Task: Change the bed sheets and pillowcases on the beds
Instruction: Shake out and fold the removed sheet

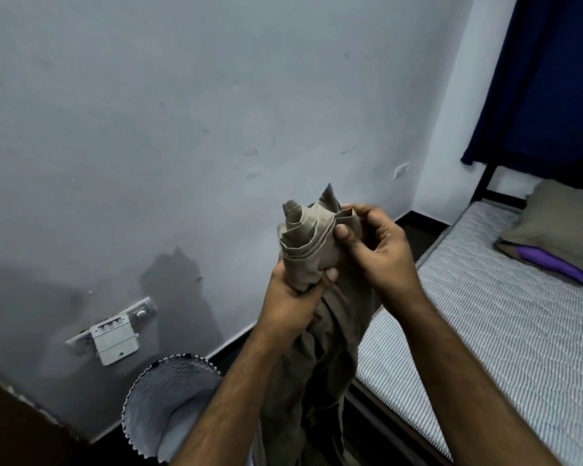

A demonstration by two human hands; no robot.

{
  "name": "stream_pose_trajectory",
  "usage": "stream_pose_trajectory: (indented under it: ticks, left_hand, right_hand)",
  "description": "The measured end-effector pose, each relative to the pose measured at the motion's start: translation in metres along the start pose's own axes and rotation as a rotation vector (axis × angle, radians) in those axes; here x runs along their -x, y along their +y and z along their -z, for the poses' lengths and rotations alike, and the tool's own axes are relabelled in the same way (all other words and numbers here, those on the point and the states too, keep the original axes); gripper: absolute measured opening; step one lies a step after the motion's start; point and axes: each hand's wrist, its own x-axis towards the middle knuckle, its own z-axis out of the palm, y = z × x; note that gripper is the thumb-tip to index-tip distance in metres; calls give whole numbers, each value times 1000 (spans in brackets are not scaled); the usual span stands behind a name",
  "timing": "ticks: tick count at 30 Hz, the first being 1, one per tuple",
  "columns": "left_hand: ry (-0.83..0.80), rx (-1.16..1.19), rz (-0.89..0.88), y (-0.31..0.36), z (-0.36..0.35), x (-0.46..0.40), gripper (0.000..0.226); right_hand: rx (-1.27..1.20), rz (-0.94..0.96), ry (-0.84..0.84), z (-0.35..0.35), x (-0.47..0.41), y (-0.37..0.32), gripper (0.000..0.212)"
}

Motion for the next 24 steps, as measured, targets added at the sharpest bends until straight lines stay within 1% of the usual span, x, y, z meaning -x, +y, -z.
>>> stream_pose_trajectory:
  ticks: [2,4,7,8,9,11,12,13,14,16,17,19,20,22,23,24]
  left_hand:
    - [11,2,-6,1,0,1,50]
    - [38,25,-6,4,1,3,47]
    - [27,107,1,4,1,5,40]
    - [14,196,6,5,-1,6,41]
    - [-18,337,1,8,-3,7,47]
    - [-81,712,23,14,-6,7,70]
    - [-58,845,67,17,-4,4,77]
    - [-15,915,114,18,0,1,76]
    - [28,932,143,16,4,-2,66]
    - [92,843,134,11,11,-9,27]
    - [113,798,118,10,13,-11,24]
    - [161,741,113,5,16,-18,41]
    - [189,728,101,4,18,-20,53]
    - [205,724,69,1,24,-25,81]
    - [207,725,83,1,27,-27,85]
    - [206,720,94,2,28,-28,78]
  right_hand:
    - [-4,6,5,0,1,1,20]
    - [55,16,36,1,0,4,18]
    - [163,57,164,0,0,8,16]
    - [172,78,201,1,-1,9,15]
    - [173,100,223,1,-1,10,14]
    - [144,142,254,3,3,14,9]
    - [124,144,277,4,4,15,5]
    - [80,124,303,4,6,16,2]
    - [14,83,331,6,8,16,5]
    - [-166,-14,344,10,10,18,13]
    - [-207,-51,351,13,10,19,16]
    - [-180,-86,369,19,9,19,19]
    - [-201,-98,385,21,9,17,15]
    - [-348,-122,391,23,6,14,6]
    - [-437,-142,374,24,6,10,5]
    - [-505,-168,350,26,6,8,7]
